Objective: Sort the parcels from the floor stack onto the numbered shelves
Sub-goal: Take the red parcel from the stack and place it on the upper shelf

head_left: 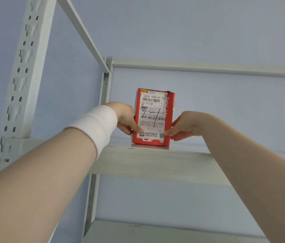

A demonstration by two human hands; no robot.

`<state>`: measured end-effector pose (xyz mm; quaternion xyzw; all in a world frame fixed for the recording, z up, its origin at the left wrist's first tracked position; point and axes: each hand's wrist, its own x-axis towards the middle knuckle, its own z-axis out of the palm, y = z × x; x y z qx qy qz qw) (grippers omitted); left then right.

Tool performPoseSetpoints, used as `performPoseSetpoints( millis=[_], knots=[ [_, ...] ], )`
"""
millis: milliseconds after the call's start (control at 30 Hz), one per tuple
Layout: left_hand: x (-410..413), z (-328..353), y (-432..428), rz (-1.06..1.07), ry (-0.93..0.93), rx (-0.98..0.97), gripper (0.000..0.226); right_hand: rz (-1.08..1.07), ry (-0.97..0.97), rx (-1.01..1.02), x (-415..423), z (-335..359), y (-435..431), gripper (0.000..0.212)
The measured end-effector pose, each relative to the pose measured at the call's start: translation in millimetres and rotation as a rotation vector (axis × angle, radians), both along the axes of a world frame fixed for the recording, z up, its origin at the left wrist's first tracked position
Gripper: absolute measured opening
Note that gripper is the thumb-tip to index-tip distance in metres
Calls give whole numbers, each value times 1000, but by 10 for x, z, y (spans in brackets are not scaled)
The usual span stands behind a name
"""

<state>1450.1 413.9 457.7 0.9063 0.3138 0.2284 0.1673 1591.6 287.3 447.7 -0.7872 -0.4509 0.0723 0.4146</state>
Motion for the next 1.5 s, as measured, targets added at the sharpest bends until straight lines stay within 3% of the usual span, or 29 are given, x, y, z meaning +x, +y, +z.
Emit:
performPoseSetpoints(
  millis=[167, 467, 633, 800, 1000, 1300, 1500],
  knots=[
    [129, 49, 155, 10, 61, -76, 44, -40, 29, -39, 30, 22, 169, 21],
    [171, 33, 258, -2, 66, -73, 53, -27, 77, -4, 50, 7, 234, 20],
    [112, 8, 172, 70, 80, 32, 72, -64, 63, 6, -14, 6, 126, 65],
    [-44, 40, 17, 139, 75, 131, 79, -101, 11, -6, -69, 3, -100, 70],
    [-282, 8, -358, 237, 101, 189, 80, -86, -85, -19, -220, 28, -463, 64],
    [-689, -152, -1110, 301, -13, 259, 64, -64, -437, -21, -592, -52, -1002, 61],
    [-985, -312, -1620, 337, -13, 285, 66, -5, -580, -7, -978, -263, -1276, 59]
  ],
)
